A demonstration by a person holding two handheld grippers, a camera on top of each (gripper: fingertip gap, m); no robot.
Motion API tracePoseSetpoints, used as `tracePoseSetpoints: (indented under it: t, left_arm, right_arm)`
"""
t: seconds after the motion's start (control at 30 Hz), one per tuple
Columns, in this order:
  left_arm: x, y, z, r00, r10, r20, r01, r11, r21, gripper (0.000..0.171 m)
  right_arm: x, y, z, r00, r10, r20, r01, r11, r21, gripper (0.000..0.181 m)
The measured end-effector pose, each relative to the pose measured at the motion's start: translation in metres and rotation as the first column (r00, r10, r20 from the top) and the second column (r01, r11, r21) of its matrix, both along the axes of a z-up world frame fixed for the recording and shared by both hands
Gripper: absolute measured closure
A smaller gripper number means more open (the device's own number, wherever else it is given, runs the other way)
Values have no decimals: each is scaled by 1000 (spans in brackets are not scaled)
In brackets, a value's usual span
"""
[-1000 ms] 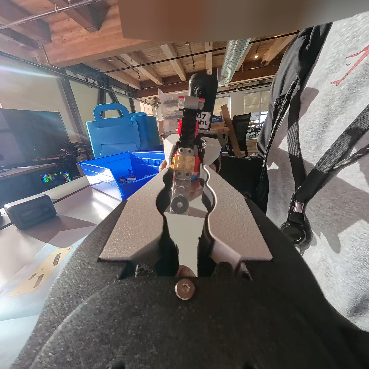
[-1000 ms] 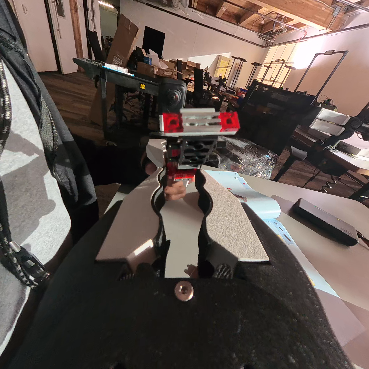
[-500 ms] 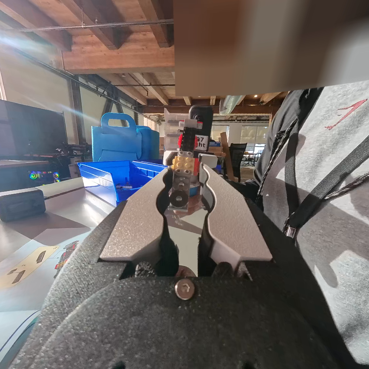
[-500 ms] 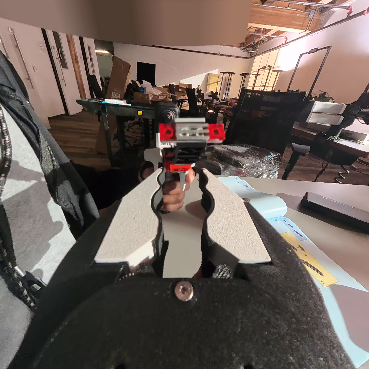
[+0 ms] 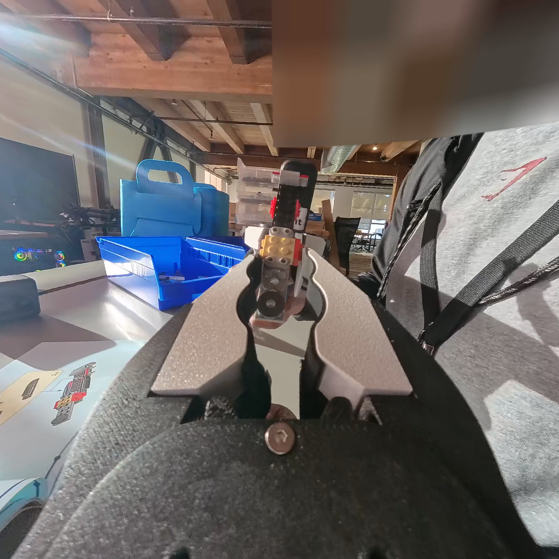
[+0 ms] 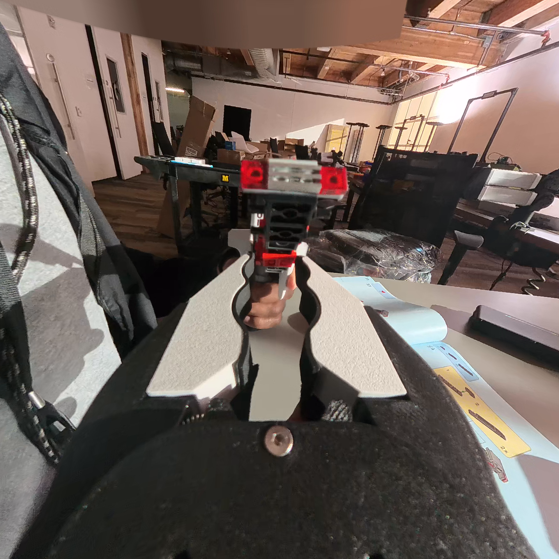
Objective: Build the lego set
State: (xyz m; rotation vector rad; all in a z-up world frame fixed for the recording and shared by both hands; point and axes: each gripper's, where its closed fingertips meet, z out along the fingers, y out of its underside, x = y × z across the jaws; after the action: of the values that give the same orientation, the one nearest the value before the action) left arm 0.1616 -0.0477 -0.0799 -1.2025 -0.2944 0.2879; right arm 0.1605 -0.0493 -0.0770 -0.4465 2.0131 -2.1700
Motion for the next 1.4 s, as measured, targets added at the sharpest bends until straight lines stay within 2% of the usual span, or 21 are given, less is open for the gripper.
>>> tracePoseSetpoints:
  t: [1.4]
  left_arm:
    - [-2,1,3,999,-29,28,28,999,37,144]
  right_arm:
    - [-2,0,3,997,29,67,-24,998,-65,153]
